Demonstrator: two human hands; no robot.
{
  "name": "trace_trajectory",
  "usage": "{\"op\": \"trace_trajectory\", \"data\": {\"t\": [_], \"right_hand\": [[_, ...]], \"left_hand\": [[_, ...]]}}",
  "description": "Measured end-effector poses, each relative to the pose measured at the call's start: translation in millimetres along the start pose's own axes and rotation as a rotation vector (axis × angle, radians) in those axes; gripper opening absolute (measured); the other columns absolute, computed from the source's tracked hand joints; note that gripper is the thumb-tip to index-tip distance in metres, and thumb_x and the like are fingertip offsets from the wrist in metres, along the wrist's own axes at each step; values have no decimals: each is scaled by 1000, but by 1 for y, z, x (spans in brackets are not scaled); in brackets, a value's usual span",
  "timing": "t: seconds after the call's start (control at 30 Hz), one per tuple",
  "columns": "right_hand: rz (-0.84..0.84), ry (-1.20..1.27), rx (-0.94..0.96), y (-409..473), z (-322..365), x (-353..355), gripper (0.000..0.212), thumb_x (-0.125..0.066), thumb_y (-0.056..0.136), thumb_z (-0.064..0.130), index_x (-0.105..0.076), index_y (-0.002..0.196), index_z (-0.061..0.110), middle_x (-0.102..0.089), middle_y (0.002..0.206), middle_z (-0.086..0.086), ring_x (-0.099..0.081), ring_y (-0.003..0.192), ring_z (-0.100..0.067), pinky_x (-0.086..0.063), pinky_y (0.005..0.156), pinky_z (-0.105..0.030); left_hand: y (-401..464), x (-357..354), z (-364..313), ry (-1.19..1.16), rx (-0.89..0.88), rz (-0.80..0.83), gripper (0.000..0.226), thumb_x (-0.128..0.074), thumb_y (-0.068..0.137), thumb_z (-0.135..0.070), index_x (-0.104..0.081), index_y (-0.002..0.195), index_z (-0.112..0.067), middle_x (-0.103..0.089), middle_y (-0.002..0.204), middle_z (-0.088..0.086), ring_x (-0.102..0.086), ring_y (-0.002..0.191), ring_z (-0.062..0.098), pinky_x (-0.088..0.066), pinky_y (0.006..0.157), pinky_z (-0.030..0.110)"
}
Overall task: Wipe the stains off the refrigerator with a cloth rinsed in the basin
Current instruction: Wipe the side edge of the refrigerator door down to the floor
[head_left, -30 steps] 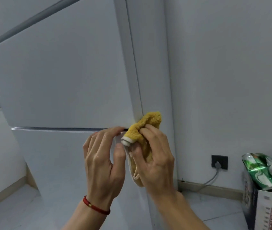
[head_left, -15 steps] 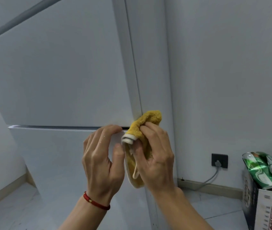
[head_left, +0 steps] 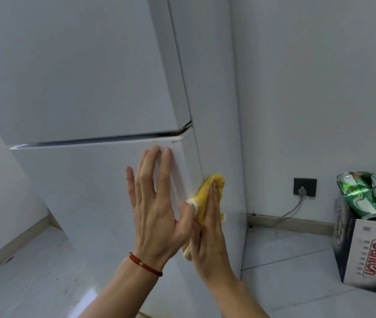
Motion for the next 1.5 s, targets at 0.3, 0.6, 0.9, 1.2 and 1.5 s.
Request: {"op": "trace_trajectory", "data": {"t": [0.3,0.6,0.9,1.2,1.5], "right_hand": [[-50,-28,104,35,34,4,75,-42,111,38,10,163,23,14,171,11,4,161,-18,-11,130,-55],[-108,15,-135,-99,-81,-24,75,-46,108,39,-4,165,15,-5,175,0,-9,161,-21,-22,128,-54],[-179,-16,-518,-250,-191,-51,71,-37,106,54,-8,167,31,-6,173,20,-14,159,-9,-33,122,-56],[-291,32,-153,-120,-84,-23,66,-50,104,35,-33,159,3,-33,166,-5,-27,157,-20,-29,126,-39],[129,6,-894,-340,-268,-42,68,-49,107,43,-2,153,60,-37,165,3,-46,144,-22,-45,109,-35]], "left_hand": [[-44,2,2,-125,65,-16,56,-52,86,-10,-49,141,-2,-44,146,17,-41,139,30,-37,110,59],[-155,-34,26,-128,289,3,41,-52,69,8,-47,106,-10,-44,103,4,-46,97,23,-43,87,37],[-250,-57,49,-71,442,280,54,-61,73,7,-44,111,-28,-44,114,-7,-50,109,22,-49,92,50],[-281,-62,76,-96,655,496,56,-63,82,4,-41,124,-26,-39,130,-5,-46,114,12,-38,75,12],[-301,-84,78,-111,713,615,55,-61,84,2,-41,126,-28,-41,129,-7,-47,116,13,-39,79,15]]}}
Point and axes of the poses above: each hand's wrist, its own y-axis towards the middle knuckle, its own x-axis out of the back of the hand, z = x × y, the point moved 6 cm from there along y, towards the middle knuckle
